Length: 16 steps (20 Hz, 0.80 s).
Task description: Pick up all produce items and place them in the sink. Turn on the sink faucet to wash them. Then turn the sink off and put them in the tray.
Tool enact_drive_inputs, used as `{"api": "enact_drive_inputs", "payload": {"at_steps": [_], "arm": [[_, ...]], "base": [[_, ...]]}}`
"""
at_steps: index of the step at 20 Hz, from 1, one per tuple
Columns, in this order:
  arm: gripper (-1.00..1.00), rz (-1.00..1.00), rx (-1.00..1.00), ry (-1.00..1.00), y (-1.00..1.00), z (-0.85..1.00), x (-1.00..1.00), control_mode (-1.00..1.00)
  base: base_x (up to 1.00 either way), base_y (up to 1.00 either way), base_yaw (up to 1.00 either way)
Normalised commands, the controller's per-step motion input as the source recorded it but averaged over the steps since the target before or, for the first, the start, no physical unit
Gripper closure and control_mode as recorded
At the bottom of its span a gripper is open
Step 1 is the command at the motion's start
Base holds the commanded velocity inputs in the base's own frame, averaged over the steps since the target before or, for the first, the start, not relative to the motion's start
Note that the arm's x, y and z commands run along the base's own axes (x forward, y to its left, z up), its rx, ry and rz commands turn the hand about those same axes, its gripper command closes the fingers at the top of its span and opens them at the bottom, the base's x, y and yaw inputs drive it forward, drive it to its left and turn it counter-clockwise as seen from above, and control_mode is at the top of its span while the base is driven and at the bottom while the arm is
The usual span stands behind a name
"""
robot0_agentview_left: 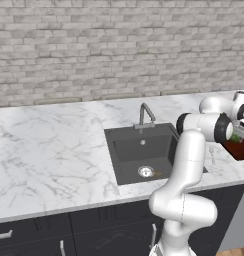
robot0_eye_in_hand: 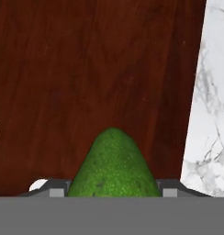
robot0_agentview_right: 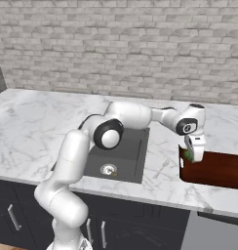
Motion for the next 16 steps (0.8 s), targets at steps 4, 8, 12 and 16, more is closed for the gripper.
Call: {"api": "enact_drive_inputs", "payload": {"at_steps": [4,8,12,16], "arm": [[1.00,0.00,-0.04,0.00,0.00,-0.26,0.06,-1.00],[1.00,0.00,-0.06,-0.07,0.00,-0.28,0.08,-1.00],[1.00,0.00,-0.04,-0.10,-0.05,-0.22,0.01,-1.00],[1.00,0.00,0.00,-0.06,-0.16,-0.09,0.00,-1.00]], "base": [[0.00,0.00,0.00],[0.00,0.00,0.00],[0.00,0.00,0.00],[0.00,0.00,0.00]]}}
